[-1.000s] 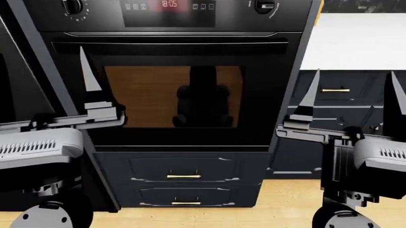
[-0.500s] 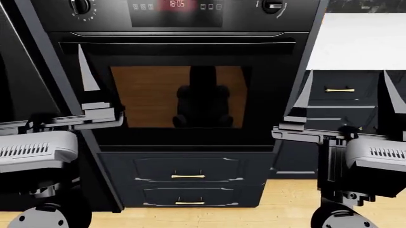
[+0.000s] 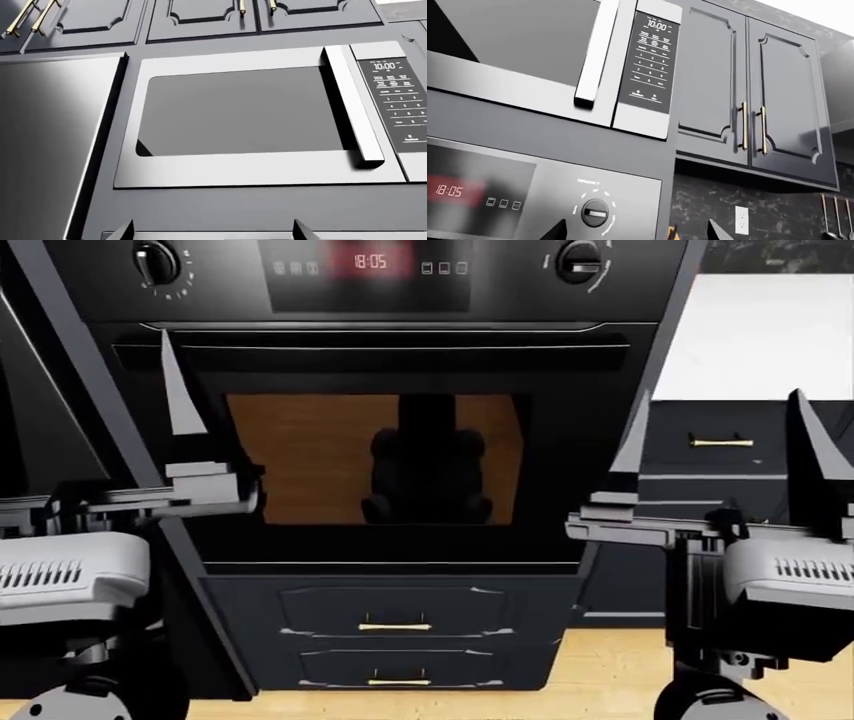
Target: Preheat the oven by turning the temperature knob.
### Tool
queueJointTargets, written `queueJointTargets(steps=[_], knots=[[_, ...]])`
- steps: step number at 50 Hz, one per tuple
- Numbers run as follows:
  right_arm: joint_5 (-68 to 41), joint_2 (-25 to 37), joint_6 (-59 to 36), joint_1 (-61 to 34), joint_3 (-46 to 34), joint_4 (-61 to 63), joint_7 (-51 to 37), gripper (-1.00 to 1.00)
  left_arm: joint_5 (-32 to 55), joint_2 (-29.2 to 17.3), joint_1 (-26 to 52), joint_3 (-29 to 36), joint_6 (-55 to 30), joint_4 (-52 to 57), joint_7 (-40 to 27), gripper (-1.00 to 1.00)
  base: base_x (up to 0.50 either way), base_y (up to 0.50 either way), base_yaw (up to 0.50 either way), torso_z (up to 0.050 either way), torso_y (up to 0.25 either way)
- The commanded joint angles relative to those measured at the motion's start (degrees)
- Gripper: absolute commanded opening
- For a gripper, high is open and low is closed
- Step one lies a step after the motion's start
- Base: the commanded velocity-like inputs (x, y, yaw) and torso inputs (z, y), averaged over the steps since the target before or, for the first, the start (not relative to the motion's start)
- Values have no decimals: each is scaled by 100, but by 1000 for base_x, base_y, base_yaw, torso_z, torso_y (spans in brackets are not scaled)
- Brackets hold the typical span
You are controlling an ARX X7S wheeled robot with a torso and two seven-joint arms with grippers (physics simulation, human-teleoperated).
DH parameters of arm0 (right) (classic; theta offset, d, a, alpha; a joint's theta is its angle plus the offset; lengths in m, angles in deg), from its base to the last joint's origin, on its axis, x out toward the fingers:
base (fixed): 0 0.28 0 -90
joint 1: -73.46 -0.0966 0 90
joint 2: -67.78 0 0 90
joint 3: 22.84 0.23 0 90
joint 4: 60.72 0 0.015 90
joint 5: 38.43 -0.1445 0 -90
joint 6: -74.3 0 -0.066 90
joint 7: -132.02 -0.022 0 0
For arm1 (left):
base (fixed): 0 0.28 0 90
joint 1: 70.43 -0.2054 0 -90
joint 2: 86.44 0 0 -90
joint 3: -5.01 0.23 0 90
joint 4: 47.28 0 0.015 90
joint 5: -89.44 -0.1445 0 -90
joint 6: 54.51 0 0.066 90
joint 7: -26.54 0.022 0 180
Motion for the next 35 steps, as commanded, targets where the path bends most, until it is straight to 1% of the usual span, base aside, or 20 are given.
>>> queueJointTargets(steps=[1, 32, 33, 35], knots=[[-27, 55, 42, 31, -58, 23, 5, 100, 197, -97, -51, 22, 193, 14, 105, 100, 0, 0, 0, 50, 0], [30, 131, -59, -6, -164, 78, -80, 100, 281, -174, -10, 71, 139, 58, 4, 100, 0, 0, 0, 50, 0], [-59, 111, -76, -16, -116, 90, -72, 100, 124, -103, 30, 48, 13, 88, -162, 100, 0, 0, 0, 50, 0], [-144, 117, -58, -3, -84, 101, -50, 100, 24, -119, 54, 85, 24, 73, -179, 100, 45, 0, 0, 6, 0]])
